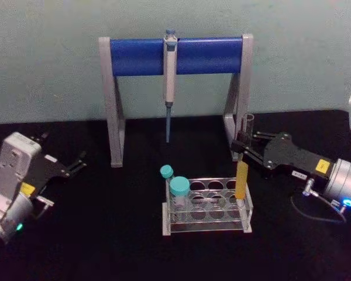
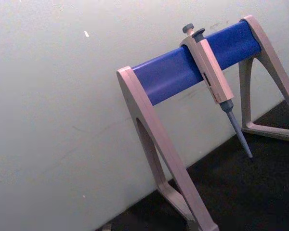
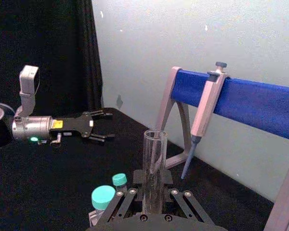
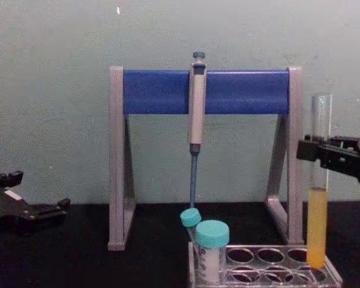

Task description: Pick up the test tube from the test tube rack, shake it, then place it back into the test tube rack.

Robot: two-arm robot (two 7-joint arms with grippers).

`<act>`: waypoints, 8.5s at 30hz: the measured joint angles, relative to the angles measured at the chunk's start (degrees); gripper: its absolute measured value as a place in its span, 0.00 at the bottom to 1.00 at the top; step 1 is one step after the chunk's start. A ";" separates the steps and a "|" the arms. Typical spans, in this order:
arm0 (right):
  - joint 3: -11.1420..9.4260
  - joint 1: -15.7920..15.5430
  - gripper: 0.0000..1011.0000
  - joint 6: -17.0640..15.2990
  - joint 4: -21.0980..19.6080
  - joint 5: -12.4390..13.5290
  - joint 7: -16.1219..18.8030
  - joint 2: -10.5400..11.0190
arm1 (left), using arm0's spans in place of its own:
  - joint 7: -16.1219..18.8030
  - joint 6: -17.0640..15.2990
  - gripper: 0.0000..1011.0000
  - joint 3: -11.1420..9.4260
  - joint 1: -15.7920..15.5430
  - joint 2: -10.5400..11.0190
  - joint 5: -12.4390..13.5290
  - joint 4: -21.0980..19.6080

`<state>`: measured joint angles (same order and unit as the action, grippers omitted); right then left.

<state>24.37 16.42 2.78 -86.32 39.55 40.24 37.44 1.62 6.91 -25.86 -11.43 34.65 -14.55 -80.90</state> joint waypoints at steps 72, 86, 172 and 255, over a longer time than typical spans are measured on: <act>3.41 2.18 0.23 -0.40 9.07 -3.18 2.71 -3.04 | 0.00 0.00 0.99 0.00 0.00 0.00 0.00 0.00; 3.71 2.38 0.23 -1.15 9.48 -3.25 2.73 -3.21 | 0.00 0.00 0.99 0.00 0.00 0.00 0.00 0.00; -8.39 -10.42 0.99 13.76 -6.47 -10.19 -16.16 -3.50 | 0.00 0.00 0.99 0.00 0.00 0.00 0.00 0.00; -11.04 -8.94 0.99 -10.22 0.31 -15.78 -33.78 -12.39 | 0.00 0.00 0.99 0.00 0.00 0.00 0.00 0.00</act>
<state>13.33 7.48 -7.44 -86.01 23.77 6.46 25.05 1.62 6.91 -25.86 -11.43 34.65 -14.55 -80.90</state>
